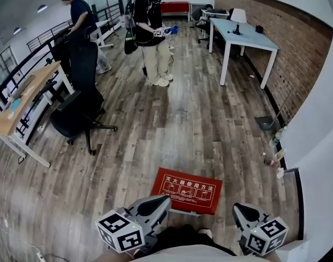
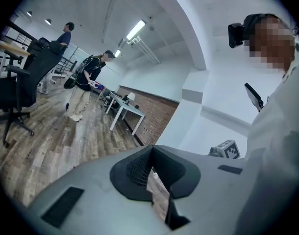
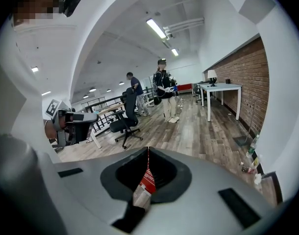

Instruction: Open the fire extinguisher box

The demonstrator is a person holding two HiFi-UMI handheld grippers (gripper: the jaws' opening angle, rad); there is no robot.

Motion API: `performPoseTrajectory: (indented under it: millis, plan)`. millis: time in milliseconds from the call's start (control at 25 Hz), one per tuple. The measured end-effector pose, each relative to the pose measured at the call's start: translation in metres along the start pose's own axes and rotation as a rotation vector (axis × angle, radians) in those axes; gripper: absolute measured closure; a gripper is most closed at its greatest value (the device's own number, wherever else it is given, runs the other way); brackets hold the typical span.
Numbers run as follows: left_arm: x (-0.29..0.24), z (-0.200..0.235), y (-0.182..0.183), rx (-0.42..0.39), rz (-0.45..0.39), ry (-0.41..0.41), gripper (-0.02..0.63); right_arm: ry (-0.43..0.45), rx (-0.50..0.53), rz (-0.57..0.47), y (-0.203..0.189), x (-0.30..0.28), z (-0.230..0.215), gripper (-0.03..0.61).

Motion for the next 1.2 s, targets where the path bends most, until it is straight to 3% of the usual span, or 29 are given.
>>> performPoseTrajectory:
  millis: [320,520,920,1200]
  plan:
    - [-0.057,-0.027,-0.031,0.056,-0.062,0.090,0.607,0.083,0.070,0.056,-0.003,-0.004,-0.071,0.568]
    - [-0.067,-0.037,-0.053,0.080,-0.080,0.172,0.607,0.144,0.119,0.070,-0.004,-0.013,-0.092,0.568]
    - [-0.056,-0.042,-0.066,0.067,-0.093,0.266,0.607,0.295,0.207,0.127,-0.010,-0.053,-0.075,0.568]
    - [-0.037,-0.010,-0.098,0.113,-0.051,0.309,0.607,0.284,0.282,0.155,-0.014,-0.093,-0.053,0.568]
Point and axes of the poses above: the fingertips, and each gripper's own axes: x backward along the fingers, z to its left, y out of its top, the point moved 8 cm from there along x, backward along the fingers, and after that the axes turned 11 degrees about -y, right-handed, at the moved point
